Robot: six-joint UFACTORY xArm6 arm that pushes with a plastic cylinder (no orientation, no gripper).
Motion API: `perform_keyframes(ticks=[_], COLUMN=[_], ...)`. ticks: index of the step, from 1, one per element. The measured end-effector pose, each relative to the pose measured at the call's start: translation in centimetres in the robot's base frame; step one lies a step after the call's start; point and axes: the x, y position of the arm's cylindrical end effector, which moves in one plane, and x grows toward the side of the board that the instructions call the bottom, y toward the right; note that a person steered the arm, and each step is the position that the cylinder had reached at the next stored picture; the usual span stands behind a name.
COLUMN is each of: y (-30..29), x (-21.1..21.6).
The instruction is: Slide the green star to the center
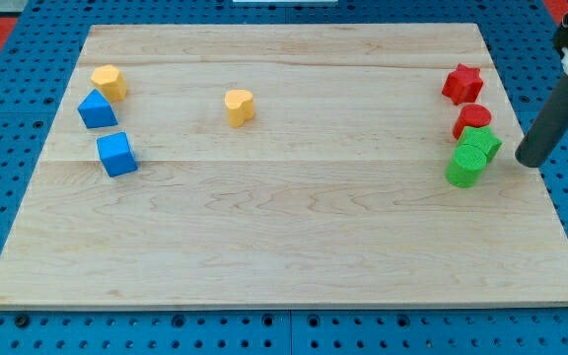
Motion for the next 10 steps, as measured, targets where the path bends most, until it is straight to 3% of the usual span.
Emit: perform_keyframes(ticks=[4, 8, 10], y=[-3.3, -13.2, -12.4], x=[-1.5, -0.4, -2.6])
